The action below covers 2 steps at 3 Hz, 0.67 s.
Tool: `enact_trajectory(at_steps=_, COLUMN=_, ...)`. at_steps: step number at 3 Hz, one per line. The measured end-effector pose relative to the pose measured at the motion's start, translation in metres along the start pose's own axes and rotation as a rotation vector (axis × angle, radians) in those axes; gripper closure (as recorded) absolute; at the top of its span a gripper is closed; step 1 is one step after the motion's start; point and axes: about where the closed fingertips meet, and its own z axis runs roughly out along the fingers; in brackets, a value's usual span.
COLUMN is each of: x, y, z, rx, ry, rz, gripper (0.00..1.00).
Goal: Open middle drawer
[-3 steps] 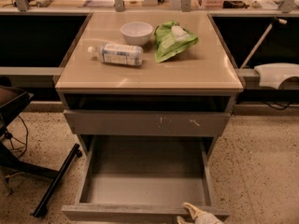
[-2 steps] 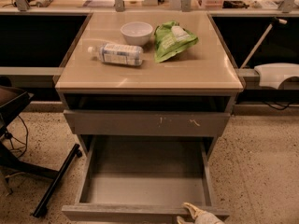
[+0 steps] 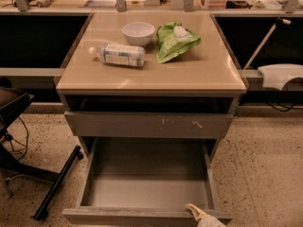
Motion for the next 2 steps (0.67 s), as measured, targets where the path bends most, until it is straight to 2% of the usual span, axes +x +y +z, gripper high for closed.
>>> enact_trajectory(at_steps=1, x=0.0, y=0.0, z=0.0, rx=0.0, ry=0.0, rz=0.0, gripper=0.0)
enact_trajectory(at_steps=2, x=0.0, y=0.0, z=0.0, rx=0.0, ry=0.0, rz=0.0, gripper=0.0)
